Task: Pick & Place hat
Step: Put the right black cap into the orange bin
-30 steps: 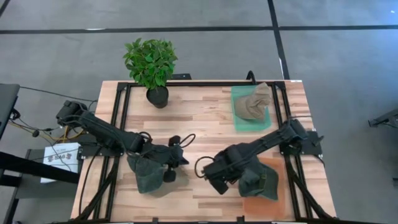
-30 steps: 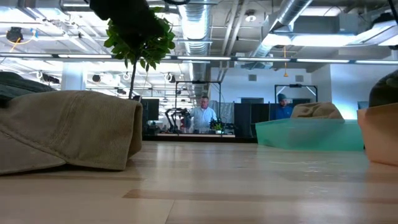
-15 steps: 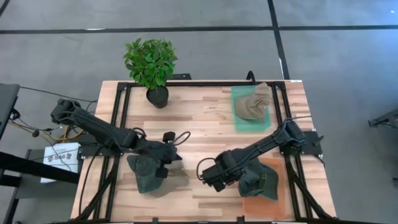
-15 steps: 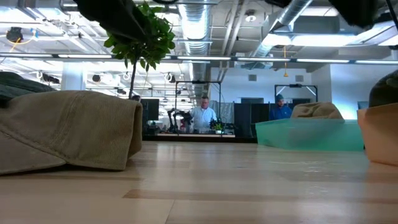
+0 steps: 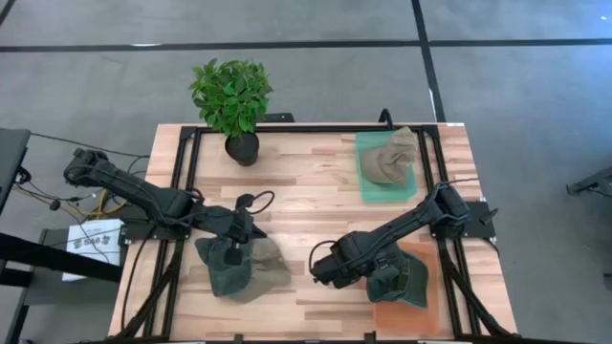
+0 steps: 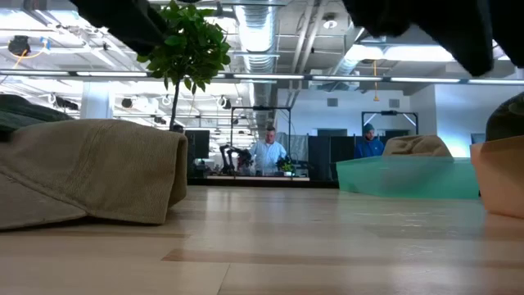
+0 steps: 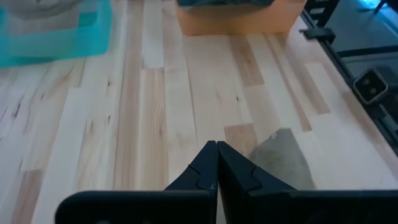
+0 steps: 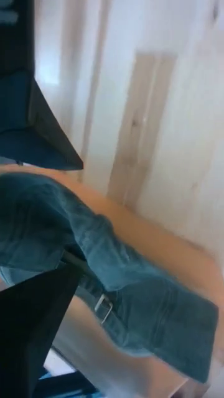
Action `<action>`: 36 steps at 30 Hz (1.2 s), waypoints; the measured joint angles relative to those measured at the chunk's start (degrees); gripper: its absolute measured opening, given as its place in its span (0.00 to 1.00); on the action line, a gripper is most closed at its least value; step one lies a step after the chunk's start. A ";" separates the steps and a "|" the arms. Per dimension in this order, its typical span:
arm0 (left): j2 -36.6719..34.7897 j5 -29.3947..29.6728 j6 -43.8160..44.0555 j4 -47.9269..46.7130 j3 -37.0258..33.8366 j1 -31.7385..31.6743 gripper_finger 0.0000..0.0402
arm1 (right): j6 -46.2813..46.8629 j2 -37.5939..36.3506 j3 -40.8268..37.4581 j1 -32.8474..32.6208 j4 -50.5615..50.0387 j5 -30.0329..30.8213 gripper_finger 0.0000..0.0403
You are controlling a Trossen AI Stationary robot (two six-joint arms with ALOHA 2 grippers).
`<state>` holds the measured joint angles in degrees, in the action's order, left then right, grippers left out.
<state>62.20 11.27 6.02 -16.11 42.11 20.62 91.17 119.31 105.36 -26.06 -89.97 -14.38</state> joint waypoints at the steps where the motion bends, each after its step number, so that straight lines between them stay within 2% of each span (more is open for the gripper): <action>1: -0.16 -0.01 0.20 0.21 -0.09 0.02 0.00 | 0.34 0.00 -1.14 0.02 -0.06 -1.00 0.66; 7: -0.70 -0.02 0.57 0.12 -0.57 0.11 0.00 | 0.45 0.06 -4.99 -0.65 -0.04 -3.60 0.60; 16: -0.68 -0.02 1.38 -0.05 -0.57 0.11 0.00 | 4.44 0.04 -5.38 -1.68 2.65 -3.65 0.28; 20: -0.68 -0.02 1.36 -0.03 -0.57 0.11 0.00 | 5.96 0.04 -5.38 -1.68 4.88 -2.34 0.21; 27: -0.68 -0.02 1.36 -0.03 -0.57 0.11 0.00 | 6.31 0.02 -5.38 -1.82 4.80 -1.67 0.24; 36: -0.68 -0.06 1.97 -0.05 -0.57 0.11 0.00 | 6.37 0.00 -5.38 -2.82 4.65 -1.59 0.40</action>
<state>61.52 11.21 7.99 -16.16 41.54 20.73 97.54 119.31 99.98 -28.88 -85.32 -15.97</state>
